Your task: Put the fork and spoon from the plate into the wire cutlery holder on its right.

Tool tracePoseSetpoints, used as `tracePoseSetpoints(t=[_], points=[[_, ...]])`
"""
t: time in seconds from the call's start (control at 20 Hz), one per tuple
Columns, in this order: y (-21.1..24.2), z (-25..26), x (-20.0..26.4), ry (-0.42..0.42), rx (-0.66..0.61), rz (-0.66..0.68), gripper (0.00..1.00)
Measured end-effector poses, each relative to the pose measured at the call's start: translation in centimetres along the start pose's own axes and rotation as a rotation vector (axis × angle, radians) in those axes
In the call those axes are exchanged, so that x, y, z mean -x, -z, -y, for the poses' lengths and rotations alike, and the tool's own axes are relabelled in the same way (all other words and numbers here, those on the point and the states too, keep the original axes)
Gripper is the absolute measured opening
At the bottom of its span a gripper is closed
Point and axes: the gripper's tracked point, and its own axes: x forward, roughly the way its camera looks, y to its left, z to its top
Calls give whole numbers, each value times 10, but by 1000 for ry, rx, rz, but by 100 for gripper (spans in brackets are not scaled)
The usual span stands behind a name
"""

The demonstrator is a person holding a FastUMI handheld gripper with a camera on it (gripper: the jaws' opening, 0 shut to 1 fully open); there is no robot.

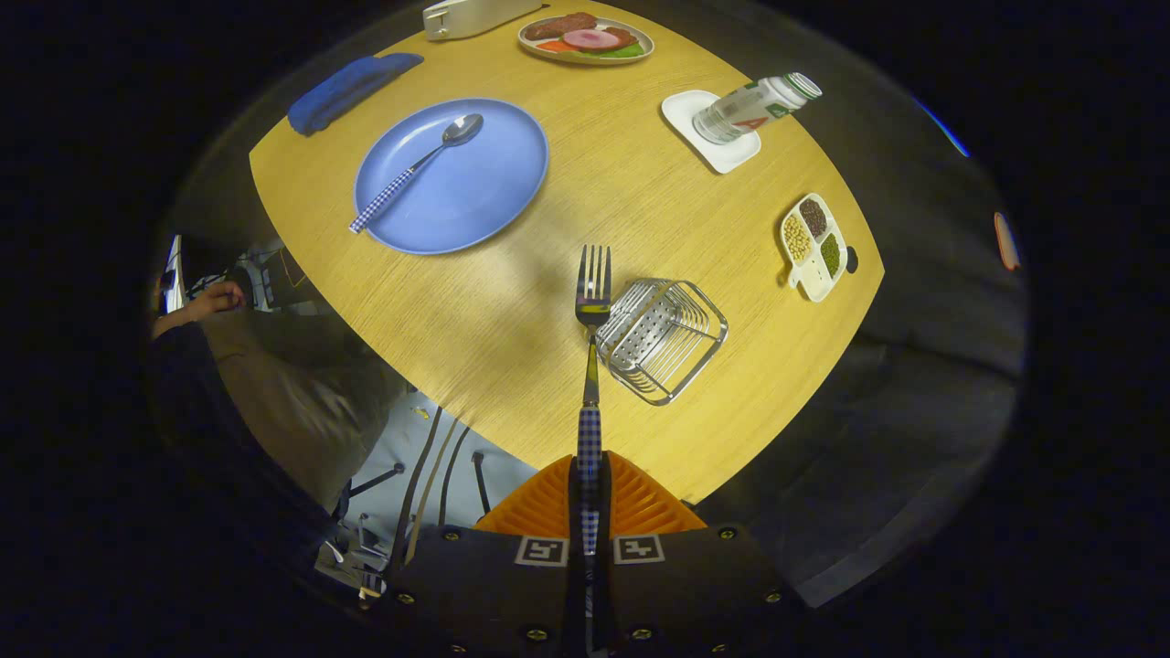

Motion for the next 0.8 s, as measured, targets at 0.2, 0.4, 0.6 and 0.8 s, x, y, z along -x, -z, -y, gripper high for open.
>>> tracePoseSetpoints(t=[0.2,0.4,0.6,0.8], points=[[19,16,3,-5,-14,-46,4],[31,34,-5,-31,-55,-94,4],[29,58,-21,-31,-97,-150,4],[24,60,-31,-82,-95,-202,4]])
